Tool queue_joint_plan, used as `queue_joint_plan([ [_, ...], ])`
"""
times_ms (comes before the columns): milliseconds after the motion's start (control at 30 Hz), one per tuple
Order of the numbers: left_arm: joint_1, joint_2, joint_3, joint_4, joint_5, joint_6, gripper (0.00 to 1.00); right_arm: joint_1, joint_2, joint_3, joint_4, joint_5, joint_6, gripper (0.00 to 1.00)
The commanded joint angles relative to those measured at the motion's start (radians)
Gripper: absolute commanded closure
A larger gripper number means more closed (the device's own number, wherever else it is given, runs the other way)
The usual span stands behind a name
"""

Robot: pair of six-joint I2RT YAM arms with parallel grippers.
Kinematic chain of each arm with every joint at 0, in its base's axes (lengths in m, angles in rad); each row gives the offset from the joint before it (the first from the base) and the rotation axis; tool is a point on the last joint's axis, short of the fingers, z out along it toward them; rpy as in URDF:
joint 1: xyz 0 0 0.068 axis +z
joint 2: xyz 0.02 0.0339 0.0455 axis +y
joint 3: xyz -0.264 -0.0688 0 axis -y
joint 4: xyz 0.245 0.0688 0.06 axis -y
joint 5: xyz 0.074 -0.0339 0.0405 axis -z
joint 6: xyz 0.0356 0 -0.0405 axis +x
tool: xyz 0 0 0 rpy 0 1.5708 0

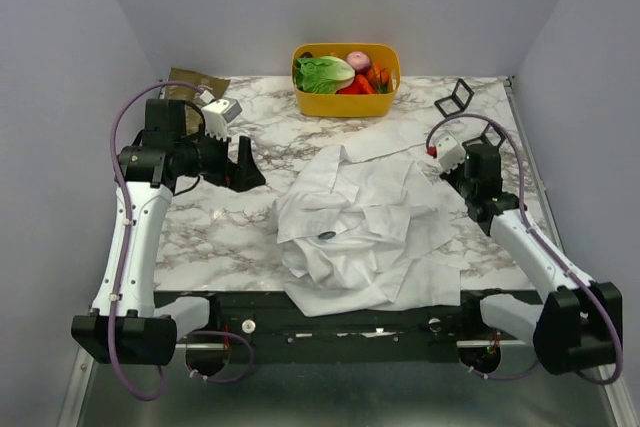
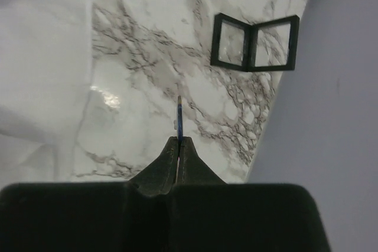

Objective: Remove the brooch from the garment
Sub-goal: Place the brooch in the brooch box.

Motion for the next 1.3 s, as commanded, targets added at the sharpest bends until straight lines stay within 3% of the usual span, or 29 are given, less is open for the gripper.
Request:
queue_joint_plan([
  [0, -0.003, -0.072, -0.048, 0.022, -0.033, 0.018, 0.01, -0.113, 0.19, 0.14, 0.155, 0.053, -0.035, 0.99],
  [200, -0.005, -0.115, -0.108, 0.053, -0.022, 0.03, 0.01, -0.156, 0.498, 0.344, 0.217, 0.108, -0.039, 0.99],
  [433, -0.005, -0.1, -0.114, 0.061, -0.019, 0.036, 0.01, -0.156, 0.745, 0.54, 0.257, 0.186, -0.081, 0.99],
  [900, -0.005, -0.04, -0.114, 0.074, -0.015, 0.038, 0.01, -0.215, 0.937, 0.643, 0.269, 0.178, -0.079, 0.99],
  [1267, -0.005, -0.038, -0.128, 0.084, -0.025, 0.038, 0.01, -0.218, 0.983, 0.643, 0.28, 0.174, -0.087, 0.94],
])
